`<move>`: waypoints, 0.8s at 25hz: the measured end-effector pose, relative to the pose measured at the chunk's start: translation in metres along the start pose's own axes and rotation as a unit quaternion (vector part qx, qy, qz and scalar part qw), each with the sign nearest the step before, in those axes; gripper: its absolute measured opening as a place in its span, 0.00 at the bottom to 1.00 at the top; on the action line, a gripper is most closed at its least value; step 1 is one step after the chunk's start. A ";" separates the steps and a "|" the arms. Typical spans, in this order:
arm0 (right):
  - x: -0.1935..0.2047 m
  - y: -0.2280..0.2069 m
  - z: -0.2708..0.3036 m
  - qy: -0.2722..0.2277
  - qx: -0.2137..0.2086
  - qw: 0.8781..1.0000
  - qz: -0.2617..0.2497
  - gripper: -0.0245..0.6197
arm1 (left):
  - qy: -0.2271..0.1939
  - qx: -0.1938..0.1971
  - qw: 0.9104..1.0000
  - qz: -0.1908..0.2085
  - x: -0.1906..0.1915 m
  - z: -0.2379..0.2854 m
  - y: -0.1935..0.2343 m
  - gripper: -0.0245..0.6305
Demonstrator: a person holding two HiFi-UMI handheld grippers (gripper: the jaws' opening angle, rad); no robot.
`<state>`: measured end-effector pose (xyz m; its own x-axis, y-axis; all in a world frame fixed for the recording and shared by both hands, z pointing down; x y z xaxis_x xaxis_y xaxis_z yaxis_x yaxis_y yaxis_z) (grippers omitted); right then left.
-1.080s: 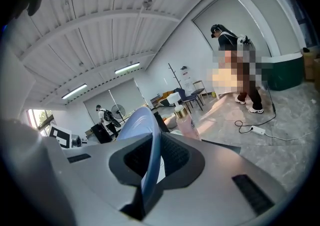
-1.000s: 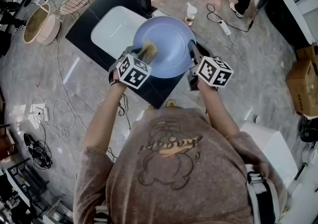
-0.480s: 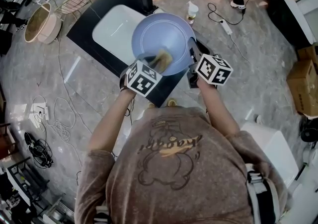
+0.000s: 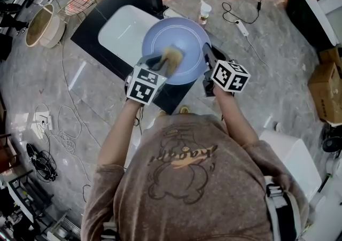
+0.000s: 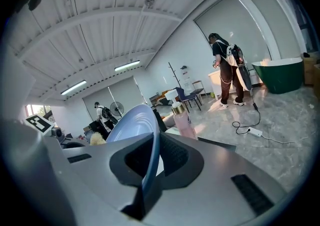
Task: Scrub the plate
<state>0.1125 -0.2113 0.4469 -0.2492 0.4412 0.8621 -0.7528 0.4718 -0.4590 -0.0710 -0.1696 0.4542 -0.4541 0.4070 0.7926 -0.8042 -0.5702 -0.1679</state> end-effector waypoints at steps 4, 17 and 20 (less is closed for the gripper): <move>0.007 -0.007 -0.005 0.011 0.006 1.000 0.005 0.07 | -0.023 -0.019 0.999 -0.044 -0.006 -0.012 0.018 0.13; 0.044 -0.031 -0.013 0.044 0.016 0.998 0.048 0.07 | -0.043 -0.061 0.990 -0.118 0.000 -0.030 0.058 0.13; 0.059 -0.032 -0.011 0.053 0.010 0.996 0.064 0.07 | -0.045 -0.062 0.990 -0.122 0.000 -0.030 0.059 0.13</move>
<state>0.1288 -0.1917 0.5096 -0.2790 0.5761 0.7683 -0.7312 0.3912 -0.5588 -0.1299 -0.1814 0.4269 -0.2087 0.4542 0.8661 -0.9289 -0.3690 -0.0304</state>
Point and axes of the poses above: the fingertips, and each gripper's own axes: z forward along the fingers, y to its left, x out of its underside, the point moved 4 cm from there along -z, backward along the fingers, and after that the axes turned 11 degrees about -x, right-handed, at the moved point
